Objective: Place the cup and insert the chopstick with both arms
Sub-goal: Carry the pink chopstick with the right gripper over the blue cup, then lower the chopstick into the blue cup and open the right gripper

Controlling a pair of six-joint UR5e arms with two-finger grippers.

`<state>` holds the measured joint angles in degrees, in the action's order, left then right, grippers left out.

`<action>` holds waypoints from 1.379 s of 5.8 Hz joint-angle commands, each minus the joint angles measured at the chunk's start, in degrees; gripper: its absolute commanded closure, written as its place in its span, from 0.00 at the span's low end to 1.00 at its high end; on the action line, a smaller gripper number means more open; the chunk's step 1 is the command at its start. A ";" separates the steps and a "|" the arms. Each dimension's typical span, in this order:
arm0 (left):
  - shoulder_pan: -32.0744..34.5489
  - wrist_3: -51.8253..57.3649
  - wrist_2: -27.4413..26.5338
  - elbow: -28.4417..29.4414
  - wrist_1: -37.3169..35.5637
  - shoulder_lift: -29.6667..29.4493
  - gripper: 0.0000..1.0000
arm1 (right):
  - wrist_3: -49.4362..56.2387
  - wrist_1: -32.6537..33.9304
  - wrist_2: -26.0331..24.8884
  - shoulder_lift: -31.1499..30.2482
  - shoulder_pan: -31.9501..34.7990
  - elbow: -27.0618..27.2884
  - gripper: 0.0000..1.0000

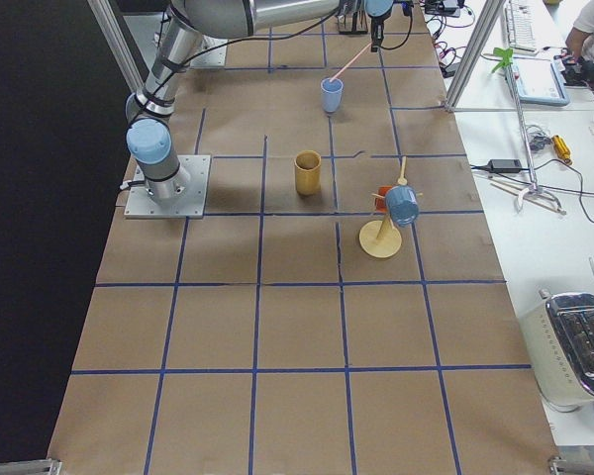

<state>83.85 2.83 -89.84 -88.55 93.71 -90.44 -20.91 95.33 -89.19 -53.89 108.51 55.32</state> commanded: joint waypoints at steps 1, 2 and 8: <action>0.61 0.07 0.01 1.00 -0.11 -0.35 0.01 | -0.09 1.86 -0.72 -0.16 0.03 2.86 0.80; 0.61 0.07 0.01 1.19 -0.20 -0.18 0.01 | -0.10 1.96 -0.89 -0.16 0.03 2.78 0.01; 6.91 0.33 -0.25 4.89 -1.17 2.55 0.01 | 13.41 -18.52 -0.90 -24.18 -13.73 15.89 0.00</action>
<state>88.22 2.91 -90.06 -83.58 91.75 -88.15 -10.52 77.90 -90.25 -72.53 98.27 65.36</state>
